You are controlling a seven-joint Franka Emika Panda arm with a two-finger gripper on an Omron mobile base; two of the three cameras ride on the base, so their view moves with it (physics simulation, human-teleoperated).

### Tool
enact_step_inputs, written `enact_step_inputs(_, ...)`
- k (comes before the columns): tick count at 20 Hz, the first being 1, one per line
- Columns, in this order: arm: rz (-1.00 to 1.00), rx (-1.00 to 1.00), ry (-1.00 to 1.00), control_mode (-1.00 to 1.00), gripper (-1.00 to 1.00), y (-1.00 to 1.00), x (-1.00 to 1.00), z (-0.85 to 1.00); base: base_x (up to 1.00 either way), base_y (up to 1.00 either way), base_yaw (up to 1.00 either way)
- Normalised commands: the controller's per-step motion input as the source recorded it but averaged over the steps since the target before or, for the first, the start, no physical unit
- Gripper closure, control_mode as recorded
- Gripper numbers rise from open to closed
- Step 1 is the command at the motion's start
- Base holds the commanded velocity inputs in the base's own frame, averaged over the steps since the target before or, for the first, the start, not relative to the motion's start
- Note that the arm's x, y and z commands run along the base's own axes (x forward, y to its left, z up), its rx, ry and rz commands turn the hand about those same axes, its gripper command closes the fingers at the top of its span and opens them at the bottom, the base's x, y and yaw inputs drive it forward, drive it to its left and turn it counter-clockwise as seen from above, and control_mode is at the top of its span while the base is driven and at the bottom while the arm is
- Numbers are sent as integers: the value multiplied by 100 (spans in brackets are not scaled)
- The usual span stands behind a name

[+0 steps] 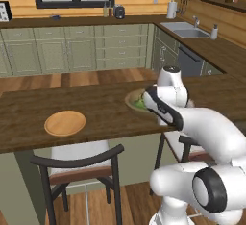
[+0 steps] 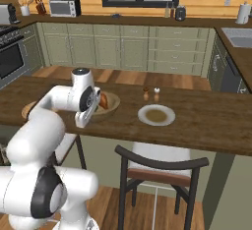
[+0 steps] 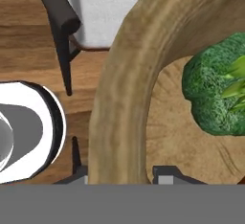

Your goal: Pick the chicken drumstick and broccoli from their plates and place them in the bowl. Then put the bowl in the fridge.

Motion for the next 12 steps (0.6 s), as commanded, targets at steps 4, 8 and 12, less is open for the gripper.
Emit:
enact_step_inputs(4,13,0,0,-100,100,0,-100,61,0,0,0)
enact_step_inputs(8,10,0,-1,-100,100,0,-100,46,0,0,0)
enact_step_inputs(12,7,0,0,-100,100,0,-91,44,0,0,0)
